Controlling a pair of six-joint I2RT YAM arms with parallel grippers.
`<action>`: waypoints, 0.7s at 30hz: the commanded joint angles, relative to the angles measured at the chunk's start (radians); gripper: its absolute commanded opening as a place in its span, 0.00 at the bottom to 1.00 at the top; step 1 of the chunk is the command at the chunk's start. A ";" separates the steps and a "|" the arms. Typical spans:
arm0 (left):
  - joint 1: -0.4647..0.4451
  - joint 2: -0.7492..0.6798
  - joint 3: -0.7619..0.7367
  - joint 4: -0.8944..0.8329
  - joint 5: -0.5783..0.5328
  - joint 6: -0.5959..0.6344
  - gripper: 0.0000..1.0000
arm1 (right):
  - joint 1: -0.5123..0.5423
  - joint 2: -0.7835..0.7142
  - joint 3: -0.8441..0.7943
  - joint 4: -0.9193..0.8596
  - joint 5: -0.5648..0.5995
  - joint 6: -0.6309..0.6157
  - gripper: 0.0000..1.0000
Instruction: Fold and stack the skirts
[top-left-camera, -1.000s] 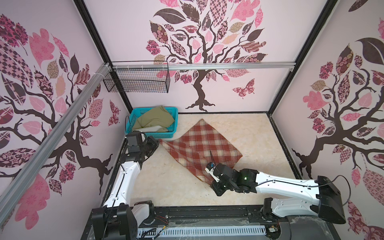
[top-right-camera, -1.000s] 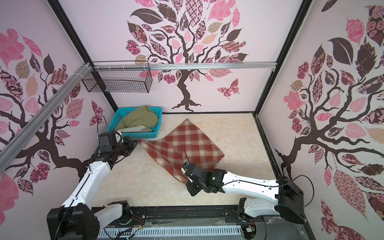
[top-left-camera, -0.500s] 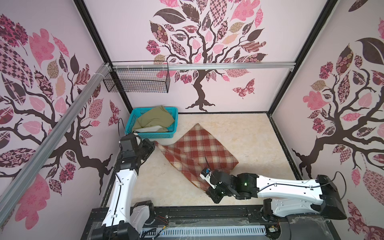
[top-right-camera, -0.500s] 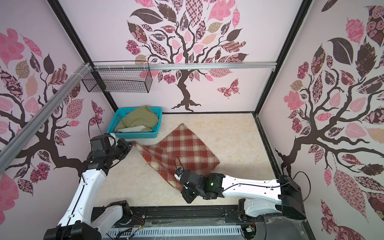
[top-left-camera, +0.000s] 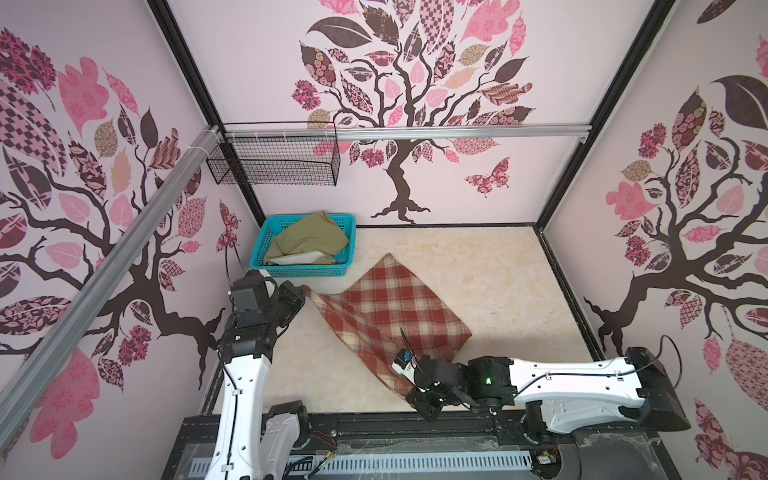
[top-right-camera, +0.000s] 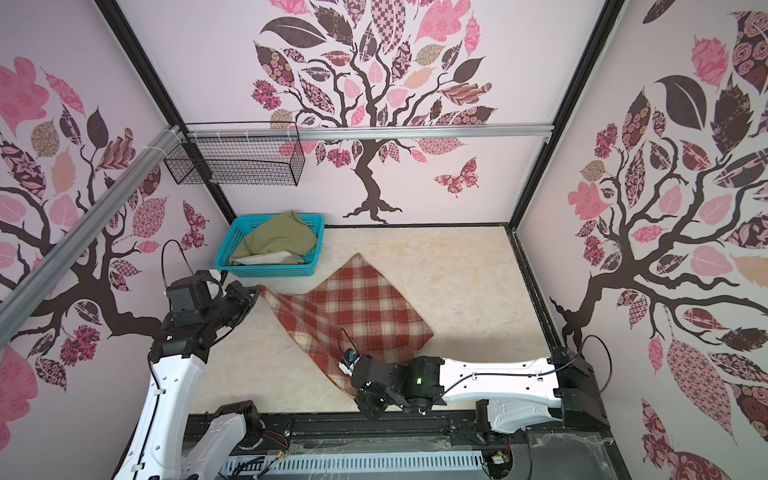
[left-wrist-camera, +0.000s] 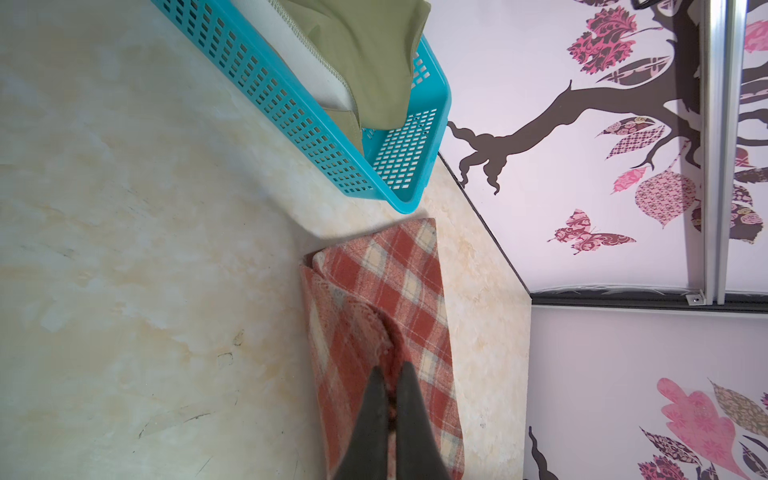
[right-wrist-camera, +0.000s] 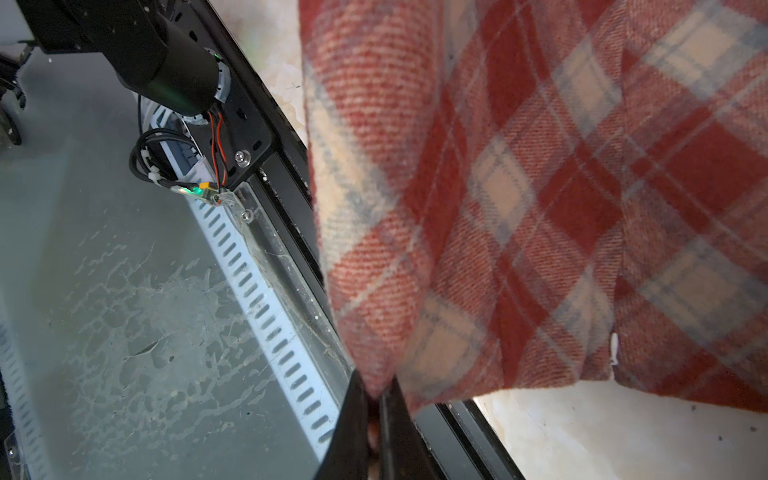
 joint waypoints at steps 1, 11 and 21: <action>0.007 -0.004 0.057 0.000 -0.019 0.016 0.00 | 0.007 -0.004 0.001 0.019 -0.015 0.014 0.00; -0.105 0.100 0.122 0.028 -0.109 0.027 0.00 | -0.054 -0.068 -0.050 0.072 -0.050 -0.001 0.00; -0.178 0.275 0.189 0.125 -0.148 -0.031 0.00 | -0.233 -0.150 -0.071 0.032 -0.116 -0.050 0.00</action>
